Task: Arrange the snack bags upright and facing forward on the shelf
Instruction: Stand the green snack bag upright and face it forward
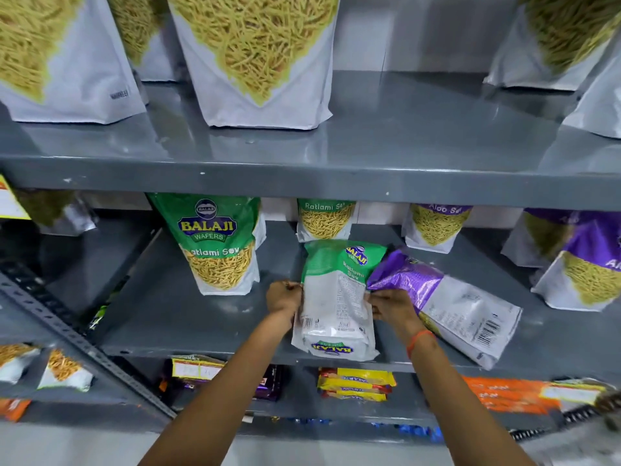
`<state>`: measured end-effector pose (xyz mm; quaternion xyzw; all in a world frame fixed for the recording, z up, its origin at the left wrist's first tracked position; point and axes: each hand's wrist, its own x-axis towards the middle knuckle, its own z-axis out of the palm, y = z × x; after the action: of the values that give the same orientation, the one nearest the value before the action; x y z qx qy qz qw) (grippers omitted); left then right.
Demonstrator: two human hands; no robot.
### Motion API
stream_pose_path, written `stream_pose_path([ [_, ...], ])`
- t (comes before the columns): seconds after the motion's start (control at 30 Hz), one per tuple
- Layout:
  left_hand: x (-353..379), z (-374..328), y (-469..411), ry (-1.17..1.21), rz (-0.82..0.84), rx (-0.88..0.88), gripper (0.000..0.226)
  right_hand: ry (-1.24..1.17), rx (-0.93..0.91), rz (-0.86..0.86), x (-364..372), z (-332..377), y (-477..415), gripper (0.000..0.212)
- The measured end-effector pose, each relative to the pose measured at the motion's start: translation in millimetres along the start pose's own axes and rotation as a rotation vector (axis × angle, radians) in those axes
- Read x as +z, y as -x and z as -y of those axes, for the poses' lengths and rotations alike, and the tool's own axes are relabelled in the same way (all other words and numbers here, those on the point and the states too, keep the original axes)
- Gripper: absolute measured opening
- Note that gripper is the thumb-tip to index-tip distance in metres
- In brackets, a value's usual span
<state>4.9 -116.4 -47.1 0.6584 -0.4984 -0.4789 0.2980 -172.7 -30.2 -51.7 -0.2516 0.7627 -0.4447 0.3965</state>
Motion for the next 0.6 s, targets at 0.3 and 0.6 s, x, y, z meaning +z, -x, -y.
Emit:
stream_pose_path([
  [0.3,-26,-28,-5,0.065,-0.123,0.304,0.013,-0.116,-0.51,-0.222,13,38,1,0.011],
  [0.6,-6,-40,-4,0.089,-0.183,0.418,0.022,-0.078,-0.604,-0.117,11,21,-27,0.009],
])
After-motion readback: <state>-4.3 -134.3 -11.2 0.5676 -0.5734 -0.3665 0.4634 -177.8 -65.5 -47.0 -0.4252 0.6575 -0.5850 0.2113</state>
